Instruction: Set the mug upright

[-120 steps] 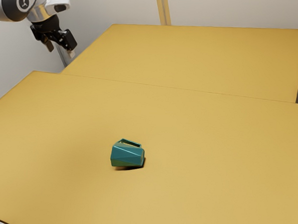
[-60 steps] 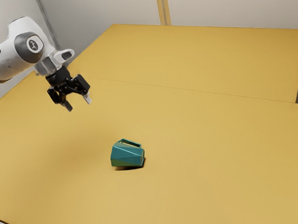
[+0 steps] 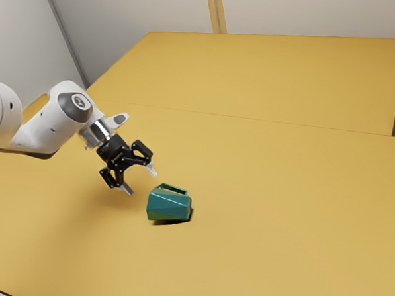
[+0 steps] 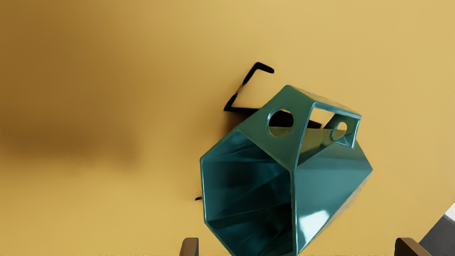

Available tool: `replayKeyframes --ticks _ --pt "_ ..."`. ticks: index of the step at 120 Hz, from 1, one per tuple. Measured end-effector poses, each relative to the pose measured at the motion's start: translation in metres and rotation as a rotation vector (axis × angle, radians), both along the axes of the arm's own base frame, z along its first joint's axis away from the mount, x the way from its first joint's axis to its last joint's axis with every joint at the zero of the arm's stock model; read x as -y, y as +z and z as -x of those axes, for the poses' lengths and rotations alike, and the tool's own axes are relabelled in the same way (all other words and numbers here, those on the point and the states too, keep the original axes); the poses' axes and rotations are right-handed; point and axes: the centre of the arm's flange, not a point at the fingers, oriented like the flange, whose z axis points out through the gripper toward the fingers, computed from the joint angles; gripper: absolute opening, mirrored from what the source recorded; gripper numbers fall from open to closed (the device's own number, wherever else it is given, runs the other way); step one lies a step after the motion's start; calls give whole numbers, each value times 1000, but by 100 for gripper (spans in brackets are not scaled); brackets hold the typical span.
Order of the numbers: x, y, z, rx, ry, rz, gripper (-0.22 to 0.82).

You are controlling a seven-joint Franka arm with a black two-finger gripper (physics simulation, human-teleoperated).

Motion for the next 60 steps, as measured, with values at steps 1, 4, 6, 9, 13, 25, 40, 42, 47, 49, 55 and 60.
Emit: replayKeyframes --ticks 1,4,6,9,13,25,40,42,47,49,55,60 --pt "0 -1 1 -3 4 4 60" --pt "2 -5 2 -10 13 15 60" --pt "2 -7 2 -14 18 21 60" --pt "3 -10 3 -19 26 29 60" --pt "5 -13 2 -24 38 41 60" --pt "13 -22 0 -36 62 77 60" --pt "21 -31 -3 -47 93 116 60" --pt "23 -32 -4 -49 96 121 60" --pt "27 -35 -5 -53 101 131 60" --pt "29 -37 -5 -55 102 134 60" --pt "34 -42 -6 -62 108 144 60" --pt "37 -46 -7 -68 113 152 60"
